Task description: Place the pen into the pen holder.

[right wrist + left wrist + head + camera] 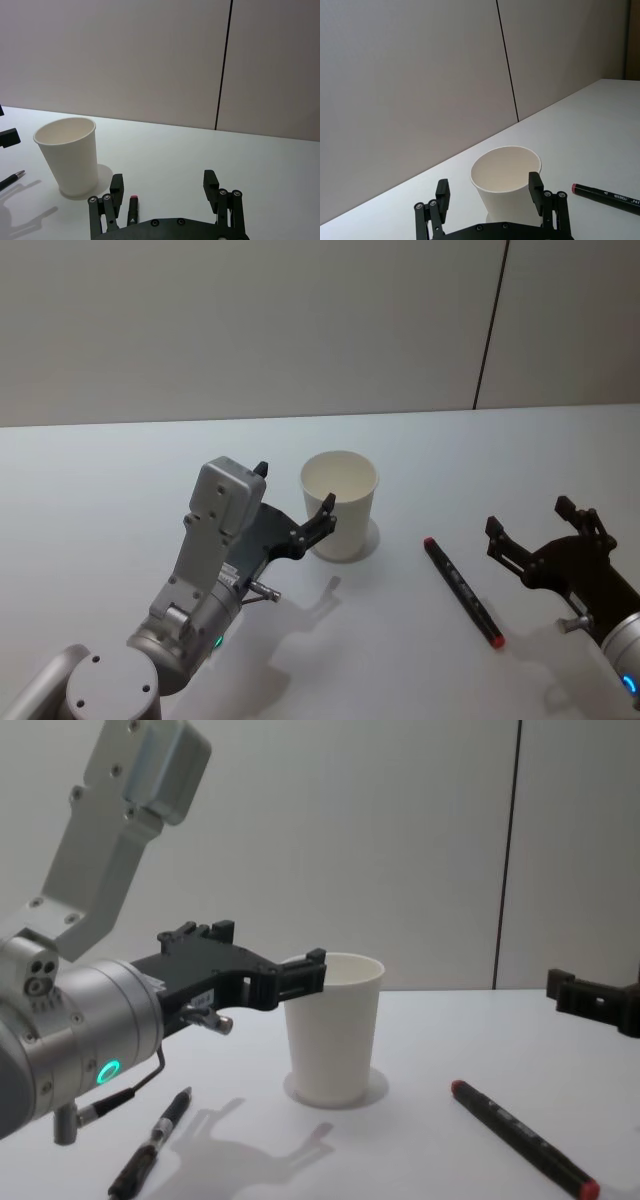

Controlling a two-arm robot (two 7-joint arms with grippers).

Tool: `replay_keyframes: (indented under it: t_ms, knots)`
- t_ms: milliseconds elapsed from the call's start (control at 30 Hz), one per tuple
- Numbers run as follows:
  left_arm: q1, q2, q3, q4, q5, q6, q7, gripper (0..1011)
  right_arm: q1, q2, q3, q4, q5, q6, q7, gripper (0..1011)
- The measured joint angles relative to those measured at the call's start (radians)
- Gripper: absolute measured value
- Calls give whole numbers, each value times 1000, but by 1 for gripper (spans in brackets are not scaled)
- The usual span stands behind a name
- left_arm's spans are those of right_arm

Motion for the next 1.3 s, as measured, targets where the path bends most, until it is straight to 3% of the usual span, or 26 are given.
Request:
replay_keyframes:
  t_ms: [1300]
  knots:
    - [0, 0, 0, 0, 0, 0, 0, 1004, 0, 0, 0, 0, 0, 0, 0, 1001]
